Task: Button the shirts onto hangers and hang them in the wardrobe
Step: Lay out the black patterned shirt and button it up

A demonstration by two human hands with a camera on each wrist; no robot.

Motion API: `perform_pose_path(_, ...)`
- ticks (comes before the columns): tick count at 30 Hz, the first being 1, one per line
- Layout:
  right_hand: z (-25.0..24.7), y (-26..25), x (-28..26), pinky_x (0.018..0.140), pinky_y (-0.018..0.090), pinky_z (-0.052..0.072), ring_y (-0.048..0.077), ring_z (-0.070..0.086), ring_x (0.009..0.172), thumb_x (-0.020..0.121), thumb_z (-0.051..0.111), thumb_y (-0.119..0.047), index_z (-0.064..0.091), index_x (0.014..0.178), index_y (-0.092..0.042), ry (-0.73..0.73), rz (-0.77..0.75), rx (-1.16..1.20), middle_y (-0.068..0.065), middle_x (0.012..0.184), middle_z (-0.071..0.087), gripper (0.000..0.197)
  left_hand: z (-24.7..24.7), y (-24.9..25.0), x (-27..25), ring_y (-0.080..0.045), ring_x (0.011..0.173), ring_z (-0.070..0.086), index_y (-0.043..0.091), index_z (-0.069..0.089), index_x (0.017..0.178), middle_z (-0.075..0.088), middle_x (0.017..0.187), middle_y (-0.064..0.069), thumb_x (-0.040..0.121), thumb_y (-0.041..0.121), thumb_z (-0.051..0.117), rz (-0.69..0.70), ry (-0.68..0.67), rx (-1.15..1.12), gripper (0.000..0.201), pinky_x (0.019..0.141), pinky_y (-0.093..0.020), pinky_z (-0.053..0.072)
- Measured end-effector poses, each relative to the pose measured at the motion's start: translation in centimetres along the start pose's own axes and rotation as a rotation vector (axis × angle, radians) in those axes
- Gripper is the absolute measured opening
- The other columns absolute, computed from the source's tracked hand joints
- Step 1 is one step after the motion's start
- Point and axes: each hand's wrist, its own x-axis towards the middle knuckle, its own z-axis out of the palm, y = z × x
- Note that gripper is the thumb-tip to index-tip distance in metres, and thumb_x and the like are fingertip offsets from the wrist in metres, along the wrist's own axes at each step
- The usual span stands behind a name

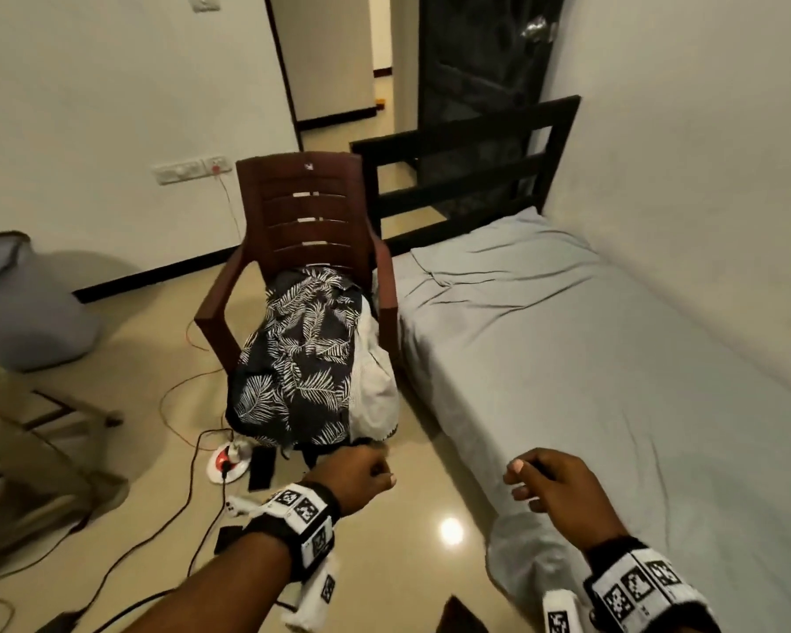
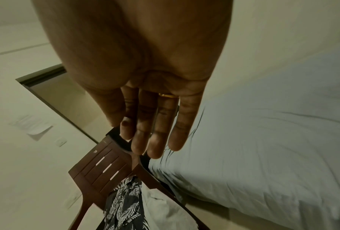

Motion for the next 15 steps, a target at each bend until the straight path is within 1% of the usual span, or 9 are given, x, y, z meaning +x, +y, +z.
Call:
perform_pose_path(3,-0.3,-0.7,5.7,0.075,0.042,0.058,0.022,0.073,0.074,0.096,0.063,-0.016,0.073,0.082,-0.016,-0.076,0.001,-0.053,0.001,0.080,0.076,0.017,-1.2,-1.9,2.4,-0.021,0.100,0.066,0.021,0.073,0.104,0.073,0.107,-0.002,0.095,0.044,0.063,-0.084,-0.021,-0.038,0.027,0.074,-0.026,0.041)
perform_pose_path(4,-0.2,-1.0,7.5,0.073,0.040,0.058,0.025,0.073,0.075,0.096,0.064,-0.017,0.073,0.081,-0.016,-0.116,0.006,-0.076,0.003,0.080,0.076,0.017,-1.3,-2.4,3.2,-0.021,0.097,0.066,0.021,0.073,0.101,0.073,0.104,-0.002,0.092,0.049,0.062,-0.118,-0.027,-0.062,0.032,0.075,-0.027,0.044)
perform_pose_path(6,0.5,-1.9,10.3,0.067,0.035,0.055,0.031,0.071,0.079,0.096,0.064,-0.020,0.073,0.082,-0.015,-0.207,0.011,-0.098,0.006,0.081,0.076,0.017,-1.5,-3.7,4.4,-0.020,0.092,0.066,0.021,0.072,0.094,0.072,0.097,-0.001,0.081,0.065,0.055,-0.152,-0.034,-0.098,0.050,0.080,-0.030,0.051)
perform_pose_path(7,1.0,-2.6,12.1,0.066,0.033,0.054,0.031,0.071,0.080,0.096,0.063,-0.021,0.073,0.083,-0.015,-0.259,0.005,-0.121,0.006,0.082,0.076,0.018,-1.6,-4.5,5.4,-0.019,0.091,0.066,0.022,0.071,0.091,0.072,0.095,-0.001,0.076,0.070,0.052,-0.178,-0.031,-0.125,0.054,0.082,-0.031,0.052)
perform_pose_path(8,1.5,-3.2,13.5,0.067,0.032,0.054,0.029,0.071,0.080,0.096,0.063,-0.022,0.074,0.083,-0.015,-0.298,-0.007,-0.155,0.005,0.082,0.076,0.018,-1.8,-5.0,6.1,-0.020,0.092,0.066,0.023,0.070,0.091,0.072,0.096,-0.001,0.078,0.069,0.055,-0.200,-0.036,-0.138,0.050,0.084,-0.031,0.052)
perform_pose_path(10,2.6,-4.5,16.6,0.070,0.034,0.056,0.024,0.072,0.078,0.096,0.063,-0.022,0.074,0.084,-0.015,-0.335,-0.022,-0.224,0.002,0.082,0.076,0.018,-2.6,-6.3,8.0,-0.023,0.099,0.065,0.025,0.069,0.093,0.071,0.103,-0.004,0.089,0.057,0.062,-0.247,-0.043,-0.132,0.033,0.084,-0.030,0.050)
perform_pose_path(11,3.2,-5.0,18.2,0.073,0.037,0.057,0.023,0.073,0.077,0.096,0.063,-0.022,0.074,0.084,-0.014,-0.339,-0.024,-0.241,0.001,0.081,0.076,0.018,-3.2,-6.9,9.2,-0.025,0.102,0.065,0.024,0.067,0.094,0.071,0.107,-0.005,0.092,0.053,0.063,-0.259,-0.050,-0.126,0.029,0.084,-0.030,0.049)
perform_pose_path(13,4.4,-5.7,21.5,0.077,0.042,0.058,0.022,0.072,0.076,0.095,0.064,-0.022,0.073,0.082,-0.014,-0.355,-0.028,-0.289,0.002,0.080,0.076,0.018,-4.9,-8.1,12.0,-0.028,0.107,0.064,0.018,0.069,0.101,0.070,0.112,-0.009,0.094,0.048,0.063,-0.290,-0.081,-0.125,0.031,0.088,-0.032,0.050)
perform_pose_path(15,5.6,-6.5,25.2,0.078,0.044,0.058,0.021,0.072,0.075,0.094,0.065,-0.024,0.073,0.081,-0.017,-0.369,-0.039,-0.358,0.002,0.077,0.075,0.017,-7.2,-9.7,15.4,-0.030,0.109,0.064,0.011,0.070,0.108,0.070,0.115,-0.012,0.096,0.043,0.062,-0.298,-0.074,-0.144,0.035,0.087,-0.031,0.049)
